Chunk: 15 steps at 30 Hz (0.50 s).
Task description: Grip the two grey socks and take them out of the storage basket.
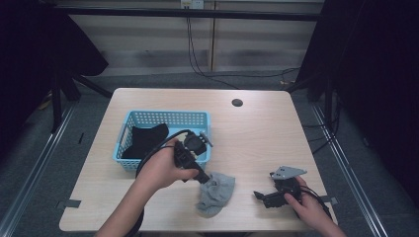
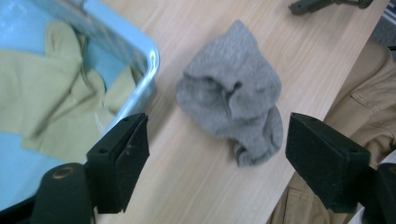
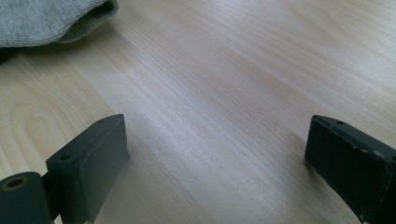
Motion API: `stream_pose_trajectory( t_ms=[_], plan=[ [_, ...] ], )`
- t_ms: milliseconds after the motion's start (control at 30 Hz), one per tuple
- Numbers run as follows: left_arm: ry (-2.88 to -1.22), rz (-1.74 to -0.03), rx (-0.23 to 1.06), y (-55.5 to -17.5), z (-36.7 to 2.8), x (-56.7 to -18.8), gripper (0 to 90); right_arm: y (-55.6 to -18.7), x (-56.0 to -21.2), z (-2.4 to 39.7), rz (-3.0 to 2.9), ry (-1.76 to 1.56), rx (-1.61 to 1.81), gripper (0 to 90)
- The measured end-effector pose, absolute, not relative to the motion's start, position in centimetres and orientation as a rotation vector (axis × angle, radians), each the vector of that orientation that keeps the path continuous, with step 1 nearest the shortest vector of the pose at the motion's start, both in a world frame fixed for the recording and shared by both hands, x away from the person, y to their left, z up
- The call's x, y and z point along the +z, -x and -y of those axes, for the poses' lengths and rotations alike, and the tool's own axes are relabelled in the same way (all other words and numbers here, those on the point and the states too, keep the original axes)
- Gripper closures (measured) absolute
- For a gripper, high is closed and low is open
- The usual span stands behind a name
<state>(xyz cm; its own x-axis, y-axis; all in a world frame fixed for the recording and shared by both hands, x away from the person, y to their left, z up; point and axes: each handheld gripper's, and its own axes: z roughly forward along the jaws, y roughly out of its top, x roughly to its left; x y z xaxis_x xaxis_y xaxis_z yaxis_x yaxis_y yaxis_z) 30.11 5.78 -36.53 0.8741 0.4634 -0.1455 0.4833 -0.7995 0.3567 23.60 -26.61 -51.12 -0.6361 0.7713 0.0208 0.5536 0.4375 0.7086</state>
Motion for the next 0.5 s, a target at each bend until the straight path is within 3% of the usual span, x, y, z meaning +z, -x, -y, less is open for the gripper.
stream_pose_trajectory(
  t_ms=[500],
  plan=[
    [-2.567,-0.831,-0.102,-28.2,-11.0,-40.1,22.6,-23.6,-51.1,26.6,-2.388,-1.14,1.004,5.4]
  ],
)
